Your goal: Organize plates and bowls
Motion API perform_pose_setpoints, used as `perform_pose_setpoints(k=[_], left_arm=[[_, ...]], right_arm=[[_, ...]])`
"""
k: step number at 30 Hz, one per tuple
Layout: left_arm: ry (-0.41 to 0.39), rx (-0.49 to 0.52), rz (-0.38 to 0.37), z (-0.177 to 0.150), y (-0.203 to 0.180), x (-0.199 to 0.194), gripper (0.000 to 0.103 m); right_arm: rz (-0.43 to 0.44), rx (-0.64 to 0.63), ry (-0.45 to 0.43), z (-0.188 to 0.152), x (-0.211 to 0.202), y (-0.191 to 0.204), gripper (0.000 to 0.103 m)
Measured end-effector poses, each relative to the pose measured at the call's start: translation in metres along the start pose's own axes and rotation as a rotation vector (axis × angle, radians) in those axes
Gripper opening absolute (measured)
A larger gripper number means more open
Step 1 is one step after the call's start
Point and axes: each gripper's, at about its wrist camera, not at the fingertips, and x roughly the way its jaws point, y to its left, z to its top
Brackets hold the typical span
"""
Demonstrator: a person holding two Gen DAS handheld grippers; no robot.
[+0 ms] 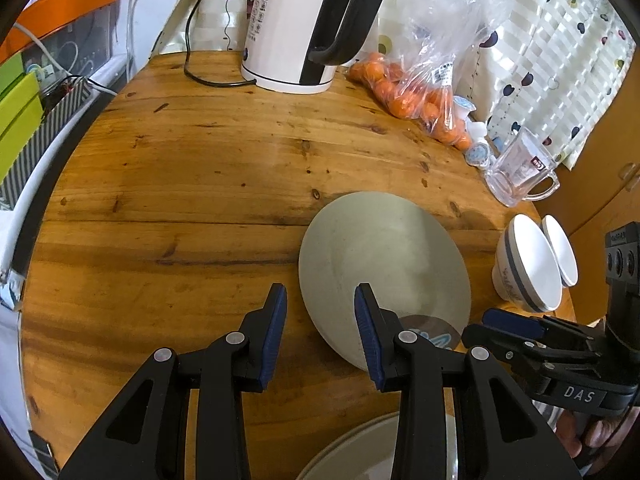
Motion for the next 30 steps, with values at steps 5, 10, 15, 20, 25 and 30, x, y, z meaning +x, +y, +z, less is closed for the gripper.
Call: perform_pose_setpoints(k=[5, 10, 15, 20, 25, 30], left_arm=[[0.011, 0.007, -0.017, 0.002, 0.000, 0.007, 0.036], [0.017, 0.024, -0.031, 0.006, -0.002, 0.012, 0.036], [0.022, 0.034, -0.034, 0.008, -0.001, 0.016, 0.036], [0.033, 0.031, -0.046, 0.009, 0.001, 0.021, 0.036], [0.034, 0.038, -0.049, 0.009, 0.002, 0.023, 0.036], [0.042, 0.029, -0.050, 0.009, 0.006, 0.026, 0.028]], right_arm=[[-0.011, 0.006, 0.006, 0.002, 0.005, 0.000, 0.051], [-0.022, 0.012, 0.011, 0.005, 0.009, 0.000, 0.049], [-0.032, 0.016, 0.013, 0.008, 0.013, -0.001, 0.045], [-0.038, 0.019, 0.016, 0.011, 0.017, -0.001, 0.040], [-0.042, 0.022, 0.019, 0.012, 0.019, -0.001, 0.038], [-0.043, 0.022, 0.020, 0.013, 0.020, -0.002, 0.035]])
